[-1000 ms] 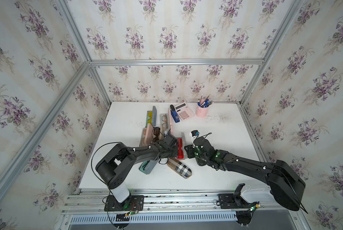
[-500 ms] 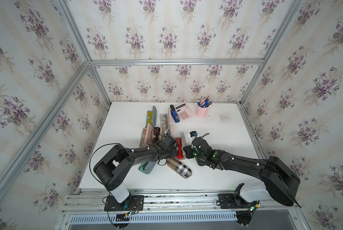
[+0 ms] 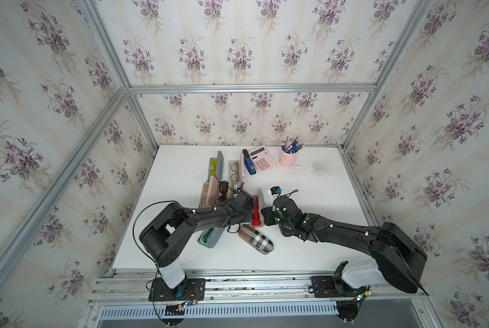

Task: Close the glasses case
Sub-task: Close the glasses case at the center of the board.

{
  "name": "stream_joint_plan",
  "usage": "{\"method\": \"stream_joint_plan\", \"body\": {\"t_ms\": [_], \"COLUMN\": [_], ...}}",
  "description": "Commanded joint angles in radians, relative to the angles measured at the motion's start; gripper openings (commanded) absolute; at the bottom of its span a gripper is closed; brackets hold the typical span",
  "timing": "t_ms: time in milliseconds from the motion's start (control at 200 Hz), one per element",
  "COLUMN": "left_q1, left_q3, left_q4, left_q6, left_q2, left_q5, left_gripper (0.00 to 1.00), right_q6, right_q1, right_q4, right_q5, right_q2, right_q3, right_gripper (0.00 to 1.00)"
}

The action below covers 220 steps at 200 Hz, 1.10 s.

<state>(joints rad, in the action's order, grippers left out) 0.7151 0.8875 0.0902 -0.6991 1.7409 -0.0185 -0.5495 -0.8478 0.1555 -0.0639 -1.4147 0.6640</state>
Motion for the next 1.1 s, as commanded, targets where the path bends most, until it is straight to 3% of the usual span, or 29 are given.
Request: {"method": "stream_joint_plan", "body": {"t_ms": [0,520,1094], "left_q1": [-0.002,-0.002,-0.002], "left_q3": [-0.002,-0.011,-0.019], "left_q4": [0.074,0.059,0.041], "left_q6": [0.006,0.012,0.015], "left_q2": [0.023,0.041,0.04], "left_q5": [-0.005,0.004,0.014], "left_gripper": [0.35,0.27,0.26], "right_q6": [0.011,0.001,-0.01], "right_q1": [0.0,0.0,-0.002], "right_q4": [-0.028,0.016,0.039], "right_q5": [0.0,0.024,0.037], "right_q2": [-0.001,-0.026,-0.056], "right_q3": [0.003,-0.014,-0.017], "right_gripper": [0.12,0.09,0.09]}}
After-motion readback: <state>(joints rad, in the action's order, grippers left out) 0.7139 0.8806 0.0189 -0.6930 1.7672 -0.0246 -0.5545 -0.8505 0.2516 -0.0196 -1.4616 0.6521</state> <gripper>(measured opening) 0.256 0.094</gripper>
